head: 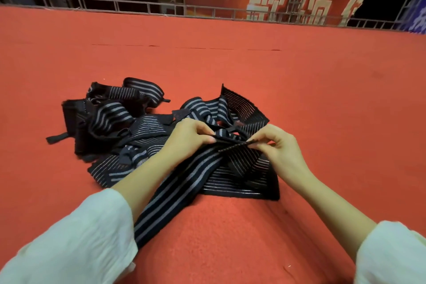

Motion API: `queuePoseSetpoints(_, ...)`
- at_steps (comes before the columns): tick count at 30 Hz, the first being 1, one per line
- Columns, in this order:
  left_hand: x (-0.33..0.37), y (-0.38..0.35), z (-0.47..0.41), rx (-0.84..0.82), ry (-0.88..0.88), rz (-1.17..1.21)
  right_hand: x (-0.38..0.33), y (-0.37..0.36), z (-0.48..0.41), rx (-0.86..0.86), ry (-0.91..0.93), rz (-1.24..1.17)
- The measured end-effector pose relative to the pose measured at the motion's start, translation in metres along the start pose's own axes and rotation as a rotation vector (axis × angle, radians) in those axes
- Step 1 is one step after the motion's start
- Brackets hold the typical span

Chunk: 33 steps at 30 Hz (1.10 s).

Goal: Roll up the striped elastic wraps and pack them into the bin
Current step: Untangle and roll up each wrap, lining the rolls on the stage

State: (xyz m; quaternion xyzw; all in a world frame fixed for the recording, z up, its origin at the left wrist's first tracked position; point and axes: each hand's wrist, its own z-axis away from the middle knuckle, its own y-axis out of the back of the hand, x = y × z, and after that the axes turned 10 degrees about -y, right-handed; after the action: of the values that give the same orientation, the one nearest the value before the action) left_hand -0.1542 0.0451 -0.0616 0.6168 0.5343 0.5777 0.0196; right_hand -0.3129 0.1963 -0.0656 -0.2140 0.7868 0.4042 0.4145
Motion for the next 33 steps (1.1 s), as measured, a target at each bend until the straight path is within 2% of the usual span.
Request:
queuePoseSetpoints(4, -0.029, 0.016, 0.002, 0.172, 0.158, -0.213, 0.008, 0.033, -0.005, 0.162, -0.05, -0.065)
queuePoseSetpoints(7, -0.041, 0.022, 0.004, 0.113, 0.218, -0.283, 0.013, 0.06, -0.009, 0.195, -0.109, -0.089)
queuePoseSetpoints(10, -0.005, 0.01, 0.0, 0.145, 0.0, -0.28, -0.002, 0.045, -0.01, 0.128, -0.092, -0.089)
queuePoseSetpoints(12, 0.031, 0.006, 0.004, 0.109, -0.14, -0.069, -0.019, 0.033, -0.012, 0.097, -0.055, -0.108)
queuePoseSetpoints(15, 0.061, 0.002, 0.008, -0.017, -0.186, 0.119, -0.041, 0.025, -0.016, 0.096, -0.022, -0.139)
queuePoseSetpoints(20, 0.077, 0.029, 0.003, 0.129, -0.131, 0.293, -0.069, 0.022, -0.013, 0.237, 0.073, -0.04)
queuePoseSetpoints(23, 0.094, 0.051, 0.003, 0.173, -0.144, 0.379, -0.095, 0.018, -0.007, 0.166, 0.079, -0.09)
queuePoseSetpoints(26, 0.116, 0.068, 0.012, 0.109, -0.252, 0.384, -0.123, 0.011, 0.003, 0.024, 0.069, -0.249)
queuePoseSetpoints(29, 0.132, 0.086, 0.025, 0.07, -0.329, 0.278, -0.147, 0.012, 0.006, 0.041, 0.135, -0.336)
queuePoseSetpoints(33, 0.143, 0.122, 0.036, 0.28, -0.352, 0.141, -0.175, 0.022, 0.005, 0.136, 0.134, -0.385)
